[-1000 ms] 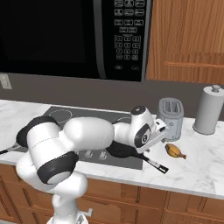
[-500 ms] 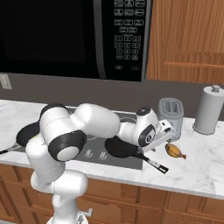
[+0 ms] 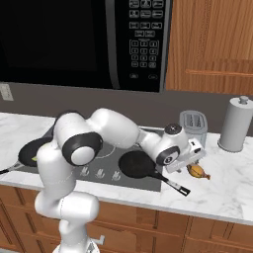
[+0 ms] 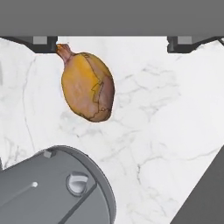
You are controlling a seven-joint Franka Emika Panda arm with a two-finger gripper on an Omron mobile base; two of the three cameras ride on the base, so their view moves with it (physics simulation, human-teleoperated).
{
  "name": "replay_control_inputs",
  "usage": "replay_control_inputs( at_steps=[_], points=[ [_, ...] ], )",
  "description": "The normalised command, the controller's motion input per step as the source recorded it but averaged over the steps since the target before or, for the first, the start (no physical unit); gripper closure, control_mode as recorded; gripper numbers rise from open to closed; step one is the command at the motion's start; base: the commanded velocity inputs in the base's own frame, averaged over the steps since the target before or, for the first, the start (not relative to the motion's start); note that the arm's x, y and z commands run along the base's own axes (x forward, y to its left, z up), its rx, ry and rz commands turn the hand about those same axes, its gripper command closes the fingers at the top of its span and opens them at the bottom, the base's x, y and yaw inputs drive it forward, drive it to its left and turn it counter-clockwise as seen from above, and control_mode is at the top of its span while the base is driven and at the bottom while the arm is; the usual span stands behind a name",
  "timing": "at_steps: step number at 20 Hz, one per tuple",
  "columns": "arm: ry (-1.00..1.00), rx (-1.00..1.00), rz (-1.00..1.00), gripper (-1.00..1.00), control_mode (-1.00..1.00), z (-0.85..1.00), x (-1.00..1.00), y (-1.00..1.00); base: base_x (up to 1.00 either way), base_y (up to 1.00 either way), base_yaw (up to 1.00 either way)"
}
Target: Place both pans onto different burners. Then place the lemon wedge and the chicken drumstick on different pans.
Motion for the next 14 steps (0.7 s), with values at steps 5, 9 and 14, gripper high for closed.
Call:
replay_control_inputs(
  at_steps=[5,9,14],
  points=[
    [0.00,0.10,0.00,-1.00,-1.00,-0.16,0.27,-0.13,0.00,0.00,0.00],
    [0.00,0.06,0.00,-1.00,-1.00,-0.14,0.26,-0.13,0.00,0.00,0.00],
    [0.00,0.03,0.00,-1.00,-1.00,-0.11,0.25,-0.15,0.00,0.00,0.00]
  ],
)
